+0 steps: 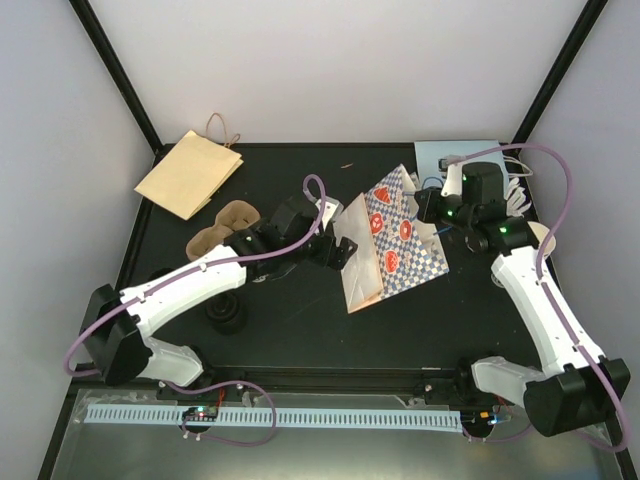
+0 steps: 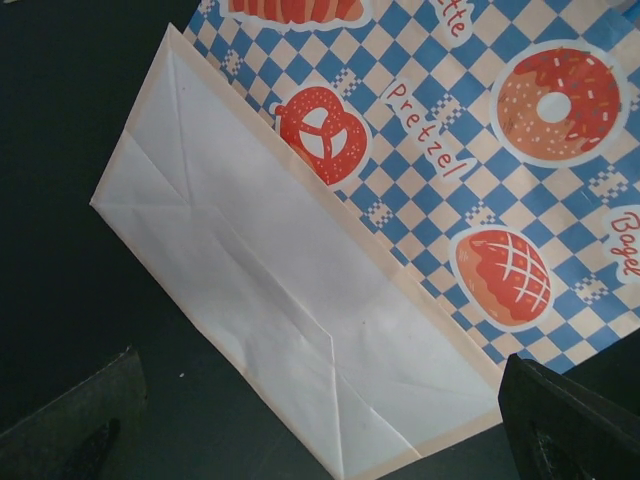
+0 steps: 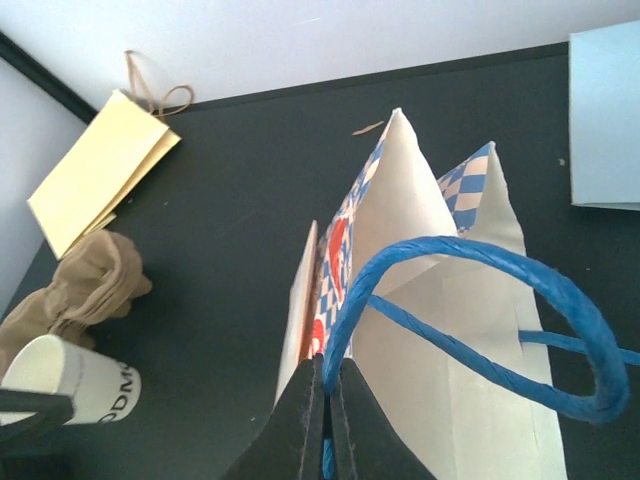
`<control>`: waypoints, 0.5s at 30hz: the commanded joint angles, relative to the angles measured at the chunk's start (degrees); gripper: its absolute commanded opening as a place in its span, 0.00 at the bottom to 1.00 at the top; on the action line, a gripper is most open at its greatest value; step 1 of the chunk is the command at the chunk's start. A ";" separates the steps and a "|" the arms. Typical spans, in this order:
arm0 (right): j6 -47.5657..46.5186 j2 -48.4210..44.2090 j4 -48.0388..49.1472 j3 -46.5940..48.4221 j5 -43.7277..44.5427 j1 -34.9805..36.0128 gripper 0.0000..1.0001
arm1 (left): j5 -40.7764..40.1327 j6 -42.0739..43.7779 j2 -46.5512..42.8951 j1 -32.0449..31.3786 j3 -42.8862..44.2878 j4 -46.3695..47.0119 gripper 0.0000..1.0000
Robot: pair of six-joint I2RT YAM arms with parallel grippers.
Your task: Pack the takeout coffee
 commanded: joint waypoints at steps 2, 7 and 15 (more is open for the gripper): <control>-1.30 -2.74 -2.06 1.67 -5.74 0.82 0.01 | 4.57 -2.32 1.43 0.24 4.24 0.01 0.99; -2.86 -4.39 -3.23 3.35 -9.63 1.39 0.01 | 6.15 -3.03 1.62 0.24 6.36 -0.53 0.99; -5.63 -4.76 -4.66 4.15 -14.08 3.26 0.01 | 4.93 -4.60 -0.98 0.40 3.29 2.74 0.99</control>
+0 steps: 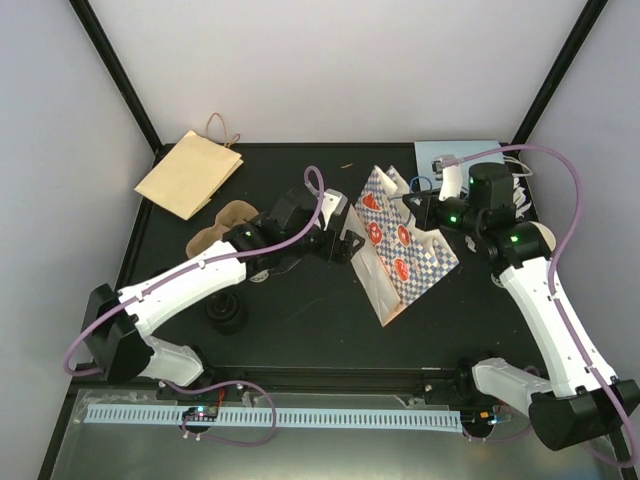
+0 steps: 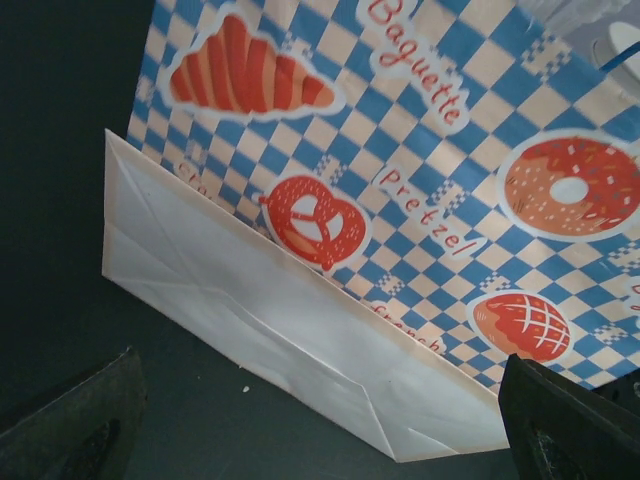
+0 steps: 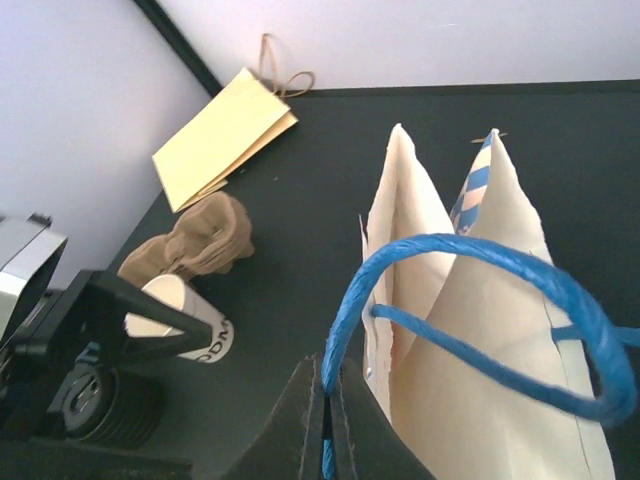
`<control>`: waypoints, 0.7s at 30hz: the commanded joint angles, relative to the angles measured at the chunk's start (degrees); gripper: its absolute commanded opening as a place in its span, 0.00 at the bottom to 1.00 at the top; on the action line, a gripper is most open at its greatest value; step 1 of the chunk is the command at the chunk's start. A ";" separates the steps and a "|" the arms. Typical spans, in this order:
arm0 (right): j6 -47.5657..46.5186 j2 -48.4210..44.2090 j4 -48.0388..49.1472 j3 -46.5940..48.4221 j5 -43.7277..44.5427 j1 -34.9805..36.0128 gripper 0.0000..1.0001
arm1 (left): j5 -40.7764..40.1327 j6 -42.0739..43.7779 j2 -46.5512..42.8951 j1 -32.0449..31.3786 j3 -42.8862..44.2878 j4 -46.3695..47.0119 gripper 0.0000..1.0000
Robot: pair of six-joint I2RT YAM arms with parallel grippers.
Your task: Pack the takeout coffee
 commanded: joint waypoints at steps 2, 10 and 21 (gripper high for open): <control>-2.53 0.02 -0.94 1.04 -1.89 3.52 0.01 | 0.76 -3.91 -1.69 0.42 -2.44 4.42 0.99; -4.35 1.18 -1.14 1.64 -0.89 7.90 0.01 | 2.12 -5.46 -1.57 0.57 -2.78 4.70 0.99; -7.24 1.66 -2.75 2.28 -1.76 12.35 0.02 | 4.03 -5.61 -6.23 2.92 -5.35 7.73 0.98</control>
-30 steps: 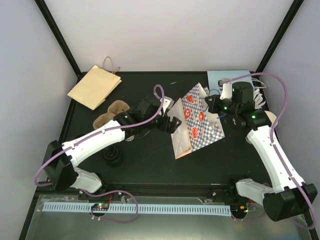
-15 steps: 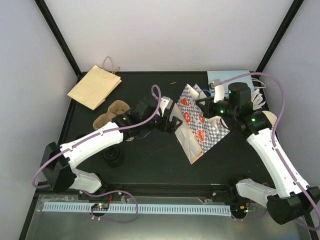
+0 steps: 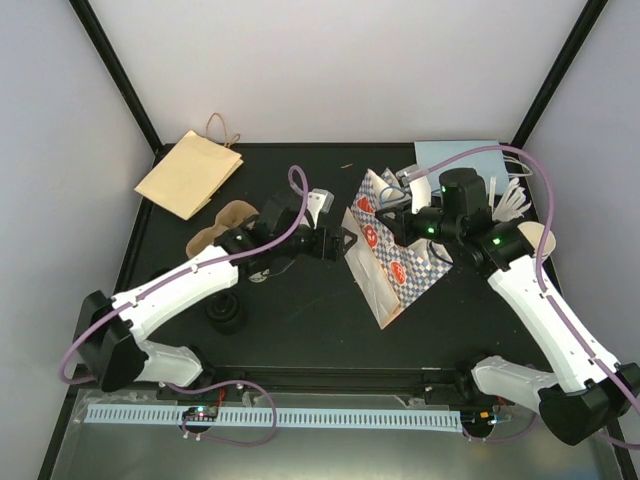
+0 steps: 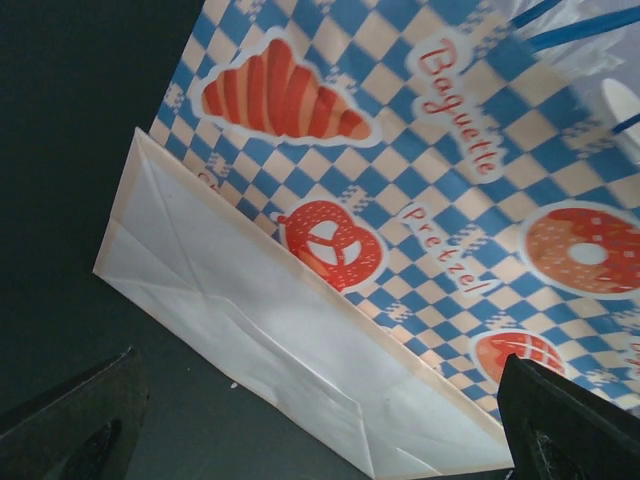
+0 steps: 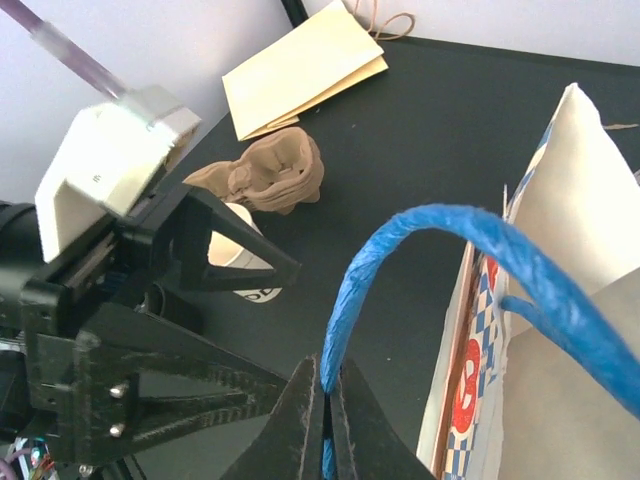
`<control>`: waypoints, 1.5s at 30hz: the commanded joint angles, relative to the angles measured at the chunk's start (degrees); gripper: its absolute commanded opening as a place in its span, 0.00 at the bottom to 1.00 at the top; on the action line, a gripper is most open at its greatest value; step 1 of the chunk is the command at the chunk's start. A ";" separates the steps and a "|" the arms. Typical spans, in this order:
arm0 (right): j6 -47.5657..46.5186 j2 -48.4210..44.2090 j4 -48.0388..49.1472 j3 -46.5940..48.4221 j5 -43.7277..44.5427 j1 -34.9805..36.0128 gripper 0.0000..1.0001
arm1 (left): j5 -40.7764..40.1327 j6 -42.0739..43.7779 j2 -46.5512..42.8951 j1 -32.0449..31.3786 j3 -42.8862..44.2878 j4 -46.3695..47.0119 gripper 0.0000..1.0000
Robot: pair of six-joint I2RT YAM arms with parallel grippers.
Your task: Pack the takeout coffee
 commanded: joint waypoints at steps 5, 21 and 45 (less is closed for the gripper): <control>-3.71 1.23 -3.24 2.87 -0.75 5.04 0.02 | 2.09 3.13 -9.36 0.57 -2.14 5.83 0.95; -7.12 2.99 -4.53 3.55 -3.48 10.35 0.05 | 9.82 -3.95 -13.63 1.17 -3.96 12.25 0.68; -8.58 3.56 -6.84 4.65 0.69 13.73 0.14 | 16.72 -10.70 -11.05 3.57 -3.35 19.88 0.02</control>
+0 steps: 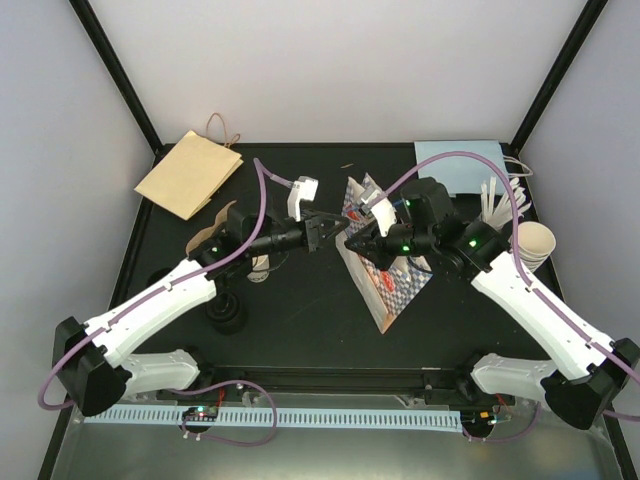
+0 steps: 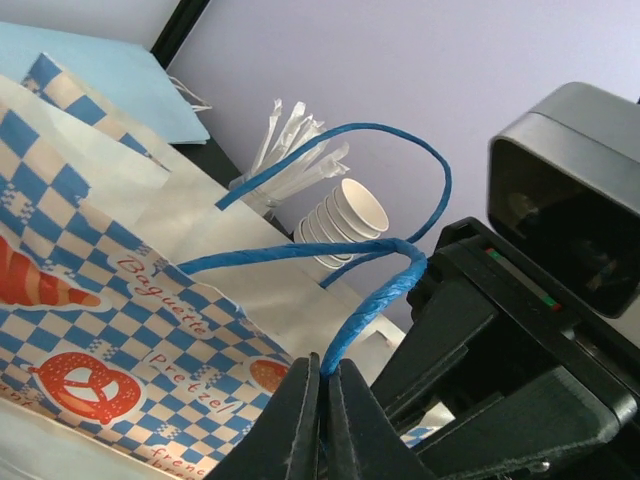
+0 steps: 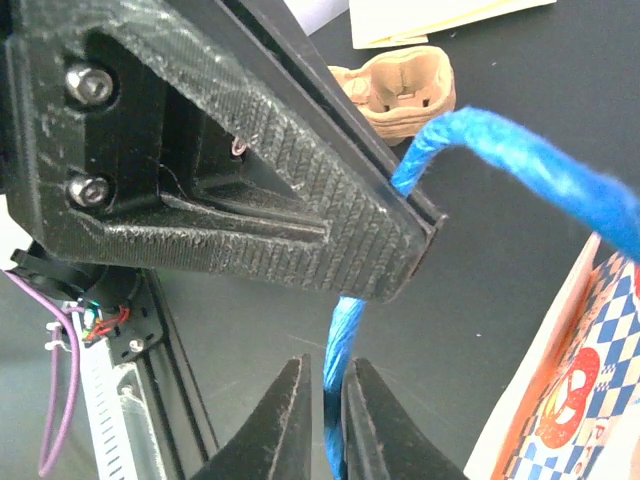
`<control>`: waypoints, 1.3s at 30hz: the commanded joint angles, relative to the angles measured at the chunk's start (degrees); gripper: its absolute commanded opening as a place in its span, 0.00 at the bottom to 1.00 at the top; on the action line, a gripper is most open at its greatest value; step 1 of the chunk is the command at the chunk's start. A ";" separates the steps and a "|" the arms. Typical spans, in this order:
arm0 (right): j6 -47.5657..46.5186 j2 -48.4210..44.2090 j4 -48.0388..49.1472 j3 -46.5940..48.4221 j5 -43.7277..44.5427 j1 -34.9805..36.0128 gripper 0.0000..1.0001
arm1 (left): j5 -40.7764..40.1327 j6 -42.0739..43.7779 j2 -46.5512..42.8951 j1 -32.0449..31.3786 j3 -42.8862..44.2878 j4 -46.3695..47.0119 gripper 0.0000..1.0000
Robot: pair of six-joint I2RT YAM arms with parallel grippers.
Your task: Pack the takeout coffee
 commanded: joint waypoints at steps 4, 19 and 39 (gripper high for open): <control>0.08 -1.60 -3.29 3.14 5.34 0.92 0.31 | -0.30 0.47 -2.19 1.04 2.16 0.33 0.02; 3.19 -13.78 3.68 -2.04 18.33 0.91 0.84 | 0.77 -0.11 -3.51 1.14 1.00 0.81 0.02; 10.62 -7.60 -8.59 10.29 36.18 0.90 1.00 | 3.15 -1.10 -2.20 1.13 2.31 1.45 0.01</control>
